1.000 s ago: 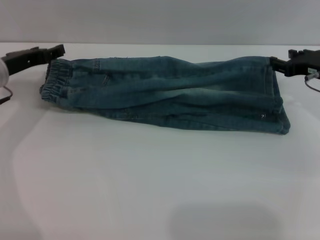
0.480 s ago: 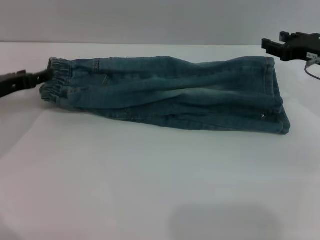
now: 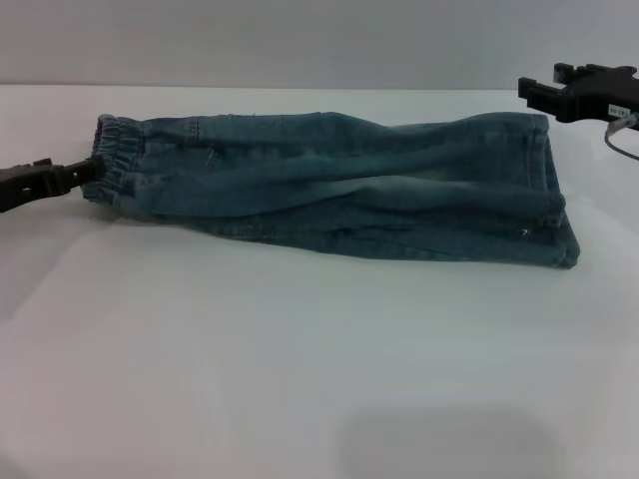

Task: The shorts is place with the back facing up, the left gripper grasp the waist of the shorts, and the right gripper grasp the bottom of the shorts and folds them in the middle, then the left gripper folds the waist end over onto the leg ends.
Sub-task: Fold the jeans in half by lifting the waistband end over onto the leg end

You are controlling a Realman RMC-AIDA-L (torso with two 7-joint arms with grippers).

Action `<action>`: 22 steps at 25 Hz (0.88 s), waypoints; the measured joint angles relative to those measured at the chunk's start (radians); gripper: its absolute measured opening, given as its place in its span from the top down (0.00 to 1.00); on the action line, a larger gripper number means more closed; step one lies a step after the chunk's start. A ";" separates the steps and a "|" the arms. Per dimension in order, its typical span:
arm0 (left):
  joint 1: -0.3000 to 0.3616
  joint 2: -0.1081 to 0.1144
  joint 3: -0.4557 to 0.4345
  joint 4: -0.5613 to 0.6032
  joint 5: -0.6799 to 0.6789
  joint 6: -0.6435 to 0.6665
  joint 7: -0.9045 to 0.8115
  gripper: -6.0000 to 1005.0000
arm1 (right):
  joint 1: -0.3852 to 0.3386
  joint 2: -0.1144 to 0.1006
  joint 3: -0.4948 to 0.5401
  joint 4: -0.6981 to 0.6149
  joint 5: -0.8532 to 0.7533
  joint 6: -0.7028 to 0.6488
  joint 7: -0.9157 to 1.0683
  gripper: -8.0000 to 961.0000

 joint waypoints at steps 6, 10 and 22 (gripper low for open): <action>-0.032 -0.002 0.004 -0.032 -0.001 -0.005 0.007 0.14 | -0.007 0.002 0.000 0.001 0.000 0.002 -0.001 0.42; -0.047 -0.002 0.005 -0.043 -0.002 -0.004 0.008 0.14 | -0.011 0.002 0.000 0.003 0.001 0.006 -0.001 0.42; -0.071 -0.003 0.006 -0.084 0.002 -0.016 0.023 0.14 | -0.015 0.002 0.004 0.003 0.005 0.008 -0.001 0.42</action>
